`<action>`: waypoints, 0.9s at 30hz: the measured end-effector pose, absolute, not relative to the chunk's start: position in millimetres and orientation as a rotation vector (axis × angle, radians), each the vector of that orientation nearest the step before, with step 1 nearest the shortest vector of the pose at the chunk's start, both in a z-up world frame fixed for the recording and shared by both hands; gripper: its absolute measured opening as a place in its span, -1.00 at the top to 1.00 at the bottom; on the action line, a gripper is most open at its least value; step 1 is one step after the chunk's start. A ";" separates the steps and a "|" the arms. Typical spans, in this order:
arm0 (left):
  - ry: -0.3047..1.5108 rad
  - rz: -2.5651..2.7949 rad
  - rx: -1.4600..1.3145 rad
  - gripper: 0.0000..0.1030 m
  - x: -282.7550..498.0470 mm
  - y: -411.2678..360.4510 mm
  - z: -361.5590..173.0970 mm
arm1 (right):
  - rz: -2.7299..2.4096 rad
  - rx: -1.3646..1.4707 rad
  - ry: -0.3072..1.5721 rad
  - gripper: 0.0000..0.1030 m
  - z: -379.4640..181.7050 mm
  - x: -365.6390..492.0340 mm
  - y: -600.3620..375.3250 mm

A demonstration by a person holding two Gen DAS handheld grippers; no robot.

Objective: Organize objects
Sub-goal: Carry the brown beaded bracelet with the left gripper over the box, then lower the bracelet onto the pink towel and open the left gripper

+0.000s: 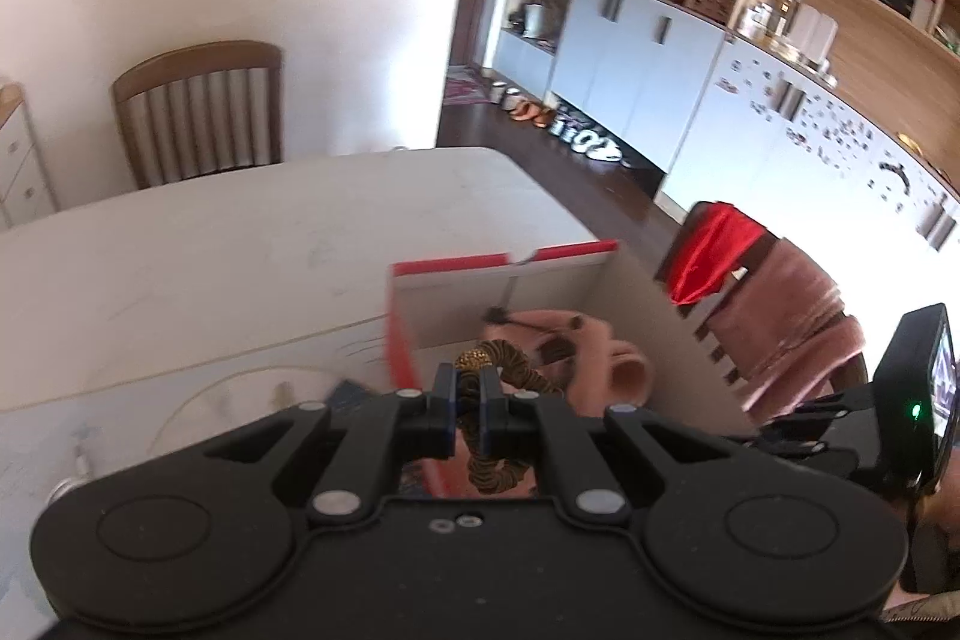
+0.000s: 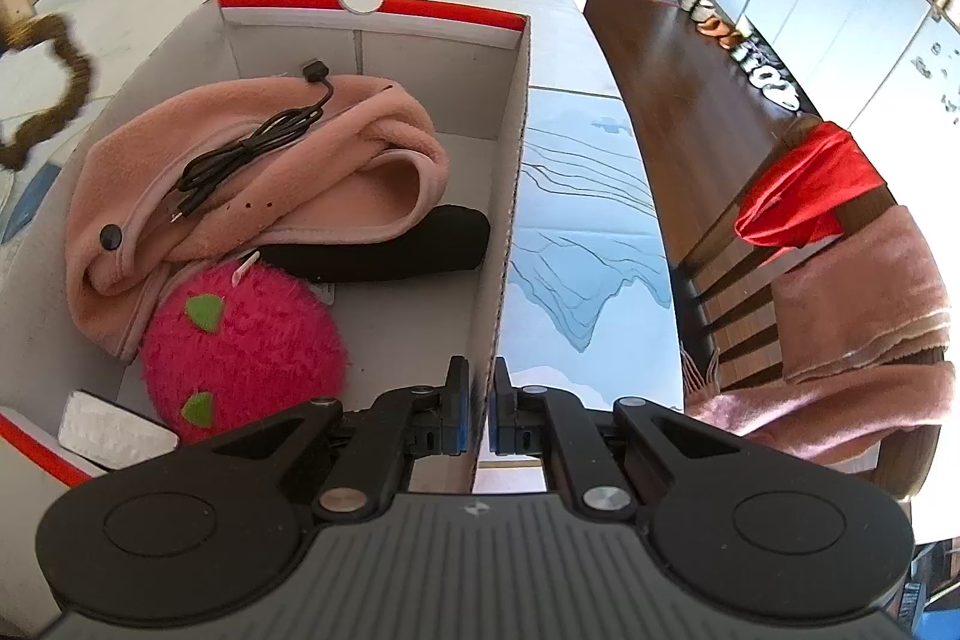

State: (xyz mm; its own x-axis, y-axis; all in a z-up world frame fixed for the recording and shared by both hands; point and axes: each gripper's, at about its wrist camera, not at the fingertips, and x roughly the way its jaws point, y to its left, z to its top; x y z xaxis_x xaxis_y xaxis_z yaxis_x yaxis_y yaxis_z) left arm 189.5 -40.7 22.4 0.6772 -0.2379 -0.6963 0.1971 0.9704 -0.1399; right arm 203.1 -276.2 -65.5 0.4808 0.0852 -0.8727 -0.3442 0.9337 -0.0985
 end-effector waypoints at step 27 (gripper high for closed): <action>0.931 -0.219 0.020 0.89 263.2 -125.1 -39.6 | 0.418 -0.383 1.016 0.86 -65.7 200.0 -280.9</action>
